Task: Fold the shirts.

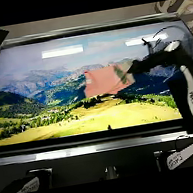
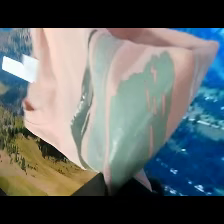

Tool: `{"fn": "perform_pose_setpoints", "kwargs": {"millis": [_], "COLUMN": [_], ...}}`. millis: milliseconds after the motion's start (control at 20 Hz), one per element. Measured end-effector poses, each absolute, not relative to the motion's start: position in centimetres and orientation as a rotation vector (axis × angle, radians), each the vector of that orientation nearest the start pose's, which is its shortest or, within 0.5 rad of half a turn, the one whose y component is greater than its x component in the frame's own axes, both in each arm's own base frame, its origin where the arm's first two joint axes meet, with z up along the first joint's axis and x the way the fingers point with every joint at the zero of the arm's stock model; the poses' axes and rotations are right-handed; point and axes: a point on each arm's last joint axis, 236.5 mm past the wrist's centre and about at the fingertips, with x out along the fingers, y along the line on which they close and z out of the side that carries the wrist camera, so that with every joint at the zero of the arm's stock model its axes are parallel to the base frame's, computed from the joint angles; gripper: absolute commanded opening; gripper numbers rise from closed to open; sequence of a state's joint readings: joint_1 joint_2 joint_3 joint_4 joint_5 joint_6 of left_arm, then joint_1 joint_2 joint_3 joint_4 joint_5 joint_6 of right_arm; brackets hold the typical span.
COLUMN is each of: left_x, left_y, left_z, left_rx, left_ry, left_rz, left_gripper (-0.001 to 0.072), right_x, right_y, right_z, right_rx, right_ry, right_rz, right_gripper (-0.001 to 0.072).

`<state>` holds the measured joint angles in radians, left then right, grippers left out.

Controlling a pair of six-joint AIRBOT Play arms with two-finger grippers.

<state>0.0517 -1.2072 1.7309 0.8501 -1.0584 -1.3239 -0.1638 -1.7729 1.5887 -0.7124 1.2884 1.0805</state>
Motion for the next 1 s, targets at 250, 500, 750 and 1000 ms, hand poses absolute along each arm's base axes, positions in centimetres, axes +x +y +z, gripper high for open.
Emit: {"fn": "perform_pose_setpoints", "kwargs": {"millis": [250,500,750,1000], "left_x": [44.5,44.6,44.5,44.3], "left_y": [-11.3,-11.4,-12.0,-12.5], "left_z": [33.5,33.3,33.3,33.3], "left_rx": [-0.279,-0.276,-0.265,-0.250], "left_ry": [0.438,0.440,0.441,0.439], "left_rz": [-0.524,-0.525,-0.541,-0.554], "left_gripper": [0.0028,0.0028,0.0028,0.0029], "right_x": [48.2,43.8,39.6,35.1], "right_y": [-2.9,-13.1,-19.4,-22.6], "right_z": [9.3,13.4,15.7,16.1], "right_rx": [0.474,0.505,0.553,0.567], "right_ry": [1.022,0.959,0.907,0.943], "right_rz": [0.464,0.238,0.076,-0.032], "right_gripper": [0.0018,0.0018,0.0019,0.0019]}}
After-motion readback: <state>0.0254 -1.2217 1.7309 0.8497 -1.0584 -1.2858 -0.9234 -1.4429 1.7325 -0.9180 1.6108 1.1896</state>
